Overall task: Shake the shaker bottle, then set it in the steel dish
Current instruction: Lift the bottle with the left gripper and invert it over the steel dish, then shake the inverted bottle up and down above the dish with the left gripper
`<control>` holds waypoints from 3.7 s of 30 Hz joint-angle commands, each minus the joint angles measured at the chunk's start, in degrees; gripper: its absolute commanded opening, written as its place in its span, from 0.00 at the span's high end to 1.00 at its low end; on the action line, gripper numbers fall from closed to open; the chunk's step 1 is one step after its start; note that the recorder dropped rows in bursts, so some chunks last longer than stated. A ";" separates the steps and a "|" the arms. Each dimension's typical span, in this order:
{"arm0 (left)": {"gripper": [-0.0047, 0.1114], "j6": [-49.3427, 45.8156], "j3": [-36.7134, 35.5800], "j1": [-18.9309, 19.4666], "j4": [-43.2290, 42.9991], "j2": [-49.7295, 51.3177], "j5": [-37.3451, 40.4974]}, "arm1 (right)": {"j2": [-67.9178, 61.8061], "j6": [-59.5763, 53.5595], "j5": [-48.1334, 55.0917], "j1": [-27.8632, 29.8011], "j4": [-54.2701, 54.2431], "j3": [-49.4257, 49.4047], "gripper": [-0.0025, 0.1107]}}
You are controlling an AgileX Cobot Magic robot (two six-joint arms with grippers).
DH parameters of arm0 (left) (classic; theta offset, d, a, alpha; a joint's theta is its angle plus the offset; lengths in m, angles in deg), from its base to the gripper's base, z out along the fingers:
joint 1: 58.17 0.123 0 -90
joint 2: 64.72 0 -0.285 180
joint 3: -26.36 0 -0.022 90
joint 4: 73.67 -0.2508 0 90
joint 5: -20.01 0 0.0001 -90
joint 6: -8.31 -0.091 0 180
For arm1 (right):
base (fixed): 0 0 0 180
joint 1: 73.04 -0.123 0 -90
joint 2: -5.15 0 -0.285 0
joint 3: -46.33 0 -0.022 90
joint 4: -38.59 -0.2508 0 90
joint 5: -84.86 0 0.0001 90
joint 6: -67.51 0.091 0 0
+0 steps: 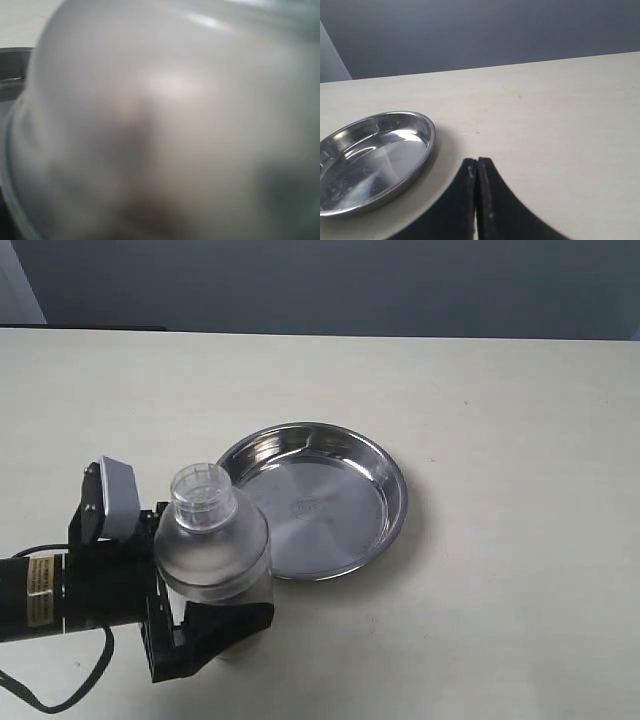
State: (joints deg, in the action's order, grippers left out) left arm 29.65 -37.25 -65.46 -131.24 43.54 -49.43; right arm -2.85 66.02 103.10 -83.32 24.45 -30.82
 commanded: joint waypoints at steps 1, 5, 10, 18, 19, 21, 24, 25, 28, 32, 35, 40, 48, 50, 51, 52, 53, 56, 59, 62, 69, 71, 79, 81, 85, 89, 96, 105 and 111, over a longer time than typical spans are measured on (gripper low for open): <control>0.08 0.55 0.12 -0.26 -0.31 0.19 -0.51 | 0.22 -0.01 -0.57 -0.11 0.00 -0.07 0.98; 0.42 0.21 0.12 -0.26 -0.14 0.19 -0.51 | 0.22 -0.01 -0.57 -0.11 0.00 -0.07 0.98; 0.95 -2.38 0.12 -0.26 -4.31 0.19 -0.51 | 0.22 -0.01 -0.57 -0.11 0.00 -0.07 0.98; 0.96 -0.36 0.12 -0.26 1.83 0.19 -0.51 | 0.22 -0.01 -0.57 -0.11 0.00 -0.07 0.98; 0.96 1.36 0.12 -0.26 3.48 0.19 -0.51 | 0.22 -0.01 -0.57 -0.11 0.00 -0.07 0.98; 0.96 3.51 0.12 -0.26 5.42 0.00 -0.51 | 0.22 -0.01 -0.57 -0.11 0.00 -0.07 0.98; 0.96 5.14 0.12 -0.26 5.43 -0.84 -0.51 | 0.22 -0.01 -0.57 -0.11 0.00 -0.07 0.98; 0.96 6.68 0.12 -0.26 5.17 -1.45 -0.51 | 0.22 -0.01 -0.57 -0.11 0.00 -0.07 0.98; 0.96 9.73 0.12 -0.26 5.05 -3.95 -0.51 | 0.22 -0.01 -0.57 -0.11 0.00 -0.07 0.98; 0.96 11.57 0.12 -0.26 6.78 -9.25 -0.51 | 0.22 -0.01 -0.57 -0.11 0.00 -0.07 0.98; 0.96 13.07 0.73 -0.26 10.65 -14.93 -0.51 | 0.22 -0.01 -0.57 -0.11 0.00 -0.07 0.98; 0.96 15.27 7.97 -0.26 13.44 -24.22 -0.51 | 0.22 -0.01 -0.57 -0.11 0.00 -0.07 0.98; 0.96 24.63 21.06 -0.96 6.03 -20.33 18.50 | 0.22 -0.01 -0.57 -0.11 0.00 -0.07 0.98; 0.96 25.84 20.10 -2.10 4.11 -15.75 14.87 | 0.22 -0.01 -0.57 -0.11 0.00 -0.07 0.98; 0.96 25.99 19.96 -2.61 4.37 -14.34 10.58 | 0.22 -0.01 -0.57 -0.11 0.00 -0.07 0.98; 0.96 25.19 19.96 -3.09 5.58 -13.58 5.88 | 0.22 -0.01 -0.57 -0.11 0.00 -0.07 0.98; 0.96 24.51 20.75 -3.35 7.37 -13.64 2.07 | 0.22 -0.01 -0.57 -0.11 0.00 -0.07 0.98; 0.96 24.61 24.80 -3.36 9.15 -17.38 1.60 | 0.22 -0.01 -0.57 -0.11 0.00 -0.07 0.98; 0.96 24.61 25.55 -5.91 6.47 -18.18 16.30 | 0.22 -0.01 -0.57 -0.11 0.00 -0.07 0.98; 0.96 24.61 24.50 -9.17 6.47 -13.59 21.23 | 0.22 -0.01 -0.57 -0.11 0.00 -0.07 0.98; 0.96 24.88 29.59 -10.93 5.11 -19.49 25.99 | 0.22 -0.01 -0.57 -0.11 0.00 -0.07 0.98; 0.96 25.78 27.65 -12.42 3.88 -15.55 29.51 | 0.22 -0.01 -0.57 -0.11 0.00 -0.07 0.98; 0.96 31.42 34.48 -12.56 -0.15 -22.98 32.27 | 0.22 -0.01 -0.57 -0.11 0.00 -0.07 0.98; 0.96 33.98 30.86 -12.56 -0.69 -18.37 33.30 | 0.22 -0.01 -0.57 -0.11 0.00 -0.07 0.98; 0.96 33.85 34.86 -12.25 0.25 -20.01 20.09 | 0.22 -0.01 -0.57 -0.11 0.00 -0.07 0.98; 0.96 32.40 34.24 -14.73 -0.82 -21.01 35.57 | 0.22 -0.01 -0.57 -0.11 0.00 -0.07 0.98; 0.96 27.40 35.43 -15.97 6.35 -22.33 32.77 | 0.22 -0.01 -0.57 -0.11 0.00 -0.07 0.98; 0.96 32.16 35.19 -17.45 2.59 -22.60 42.77 | 0.22 -0.01 -0.57 -0.11 0.00 -0.07 0.98; 0.96 27.08 34.89 -18.19 9.90 -24.42 31.74 | 0.22 -0.01 -0.57 -0.11 0.00 -0.07 0.98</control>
State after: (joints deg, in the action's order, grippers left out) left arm 60.35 -7.08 -82.72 -126.99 25.14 -15.23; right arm -2.85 66.03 103.10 -83.32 24.45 -30.82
